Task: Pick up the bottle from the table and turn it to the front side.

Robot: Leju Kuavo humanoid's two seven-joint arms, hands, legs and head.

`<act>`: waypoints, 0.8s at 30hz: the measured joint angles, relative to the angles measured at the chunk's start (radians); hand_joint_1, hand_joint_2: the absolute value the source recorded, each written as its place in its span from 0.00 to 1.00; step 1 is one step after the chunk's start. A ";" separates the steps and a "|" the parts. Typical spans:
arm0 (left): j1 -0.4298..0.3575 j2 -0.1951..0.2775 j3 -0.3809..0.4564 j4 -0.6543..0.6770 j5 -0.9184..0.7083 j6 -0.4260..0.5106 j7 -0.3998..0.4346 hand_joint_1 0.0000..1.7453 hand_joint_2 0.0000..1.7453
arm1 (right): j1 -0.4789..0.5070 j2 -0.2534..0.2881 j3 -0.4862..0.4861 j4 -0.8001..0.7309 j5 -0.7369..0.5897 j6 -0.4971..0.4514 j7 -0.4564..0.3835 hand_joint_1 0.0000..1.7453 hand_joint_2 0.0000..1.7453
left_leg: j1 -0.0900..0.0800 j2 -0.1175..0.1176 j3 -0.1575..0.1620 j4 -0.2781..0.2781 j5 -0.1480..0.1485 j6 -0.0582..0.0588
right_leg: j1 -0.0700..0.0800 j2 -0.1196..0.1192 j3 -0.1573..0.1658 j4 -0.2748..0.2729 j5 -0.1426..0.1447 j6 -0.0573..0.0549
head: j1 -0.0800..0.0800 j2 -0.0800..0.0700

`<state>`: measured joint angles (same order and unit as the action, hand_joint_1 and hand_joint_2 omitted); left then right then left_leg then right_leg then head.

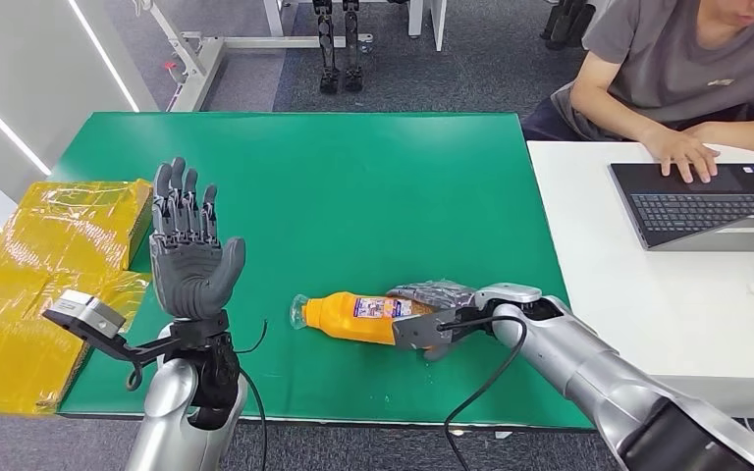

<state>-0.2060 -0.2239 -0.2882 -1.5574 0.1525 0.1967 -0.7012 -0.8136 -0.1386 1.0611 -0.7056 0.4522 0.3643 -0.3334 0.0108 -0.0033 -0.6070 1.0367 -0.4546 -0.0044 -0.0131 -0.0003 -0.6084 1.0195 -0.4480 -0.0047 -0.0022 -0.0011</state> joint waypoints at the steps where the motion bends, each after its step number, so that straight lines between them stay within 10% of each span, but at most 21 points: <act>1: -0.003 0.000 0.000 0.002 0.000 -0.001 0.000 0.00 1.00 | 0.000 0.002 0.002 0.004 0.001 0.000 0.000 0.00 1.00 | 0.000 0.000 0.000 0.000 0.000 0.000 | 0.000 0.000 0.000 0.000 0.000 0.000 | 0.000 0.000; 10: -0.012 -0.004 0.000 0.009 0.000 -0.003 0.000 0.00 1.00 | -0.010 0.021 0.018 0.036 0.005 -0.008 -0.001 0.01 1.00 | 0.000 0.001 0.001 0.000 0.000 0.000 | 0.000 0.001 0.000 0.000 0.000 0.000 | 0.000 0.000; 14: -0.012 -0.005 0.000 0.009 0.000 -0.008 0.000 0.00 1.00 | -0.013 0.026 0.022 0.049 0.005 -0.028 -0.003 0.91 1.00 | 0.000 0.001 0.002 0.000 0.000 0.000 | 0.000 0.001 0.001 0.000 0.000 0.000 | 0.000 0.000; 24: -0.011 -0.005 0.000 0.009 -0.010 -0.027 0.000 0.00 1.00 | -0.001 0.031 0.025 0.064 0.009 -0.140 -0.008 1.00 1.00 | 0.000 0.000 0.002 0.000 0.000 0.000 | 0.000 0.001 0.002 0.000 0.000 0.000 | 0.000 0.000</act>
<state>-0.2174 -0.2285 -0.2883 -1.5488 0.1424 0.1698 -0.7012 -0.8146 -0.1078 1.0865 -0.6418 0.4608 0.2242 -0.3411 0.0108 -0.0029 -0.6047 1.0368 -0.4545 -0.0043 -0.0131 0.0004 -0.6064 1.0195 -0.4478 -0.0048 -0.0022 -0.0011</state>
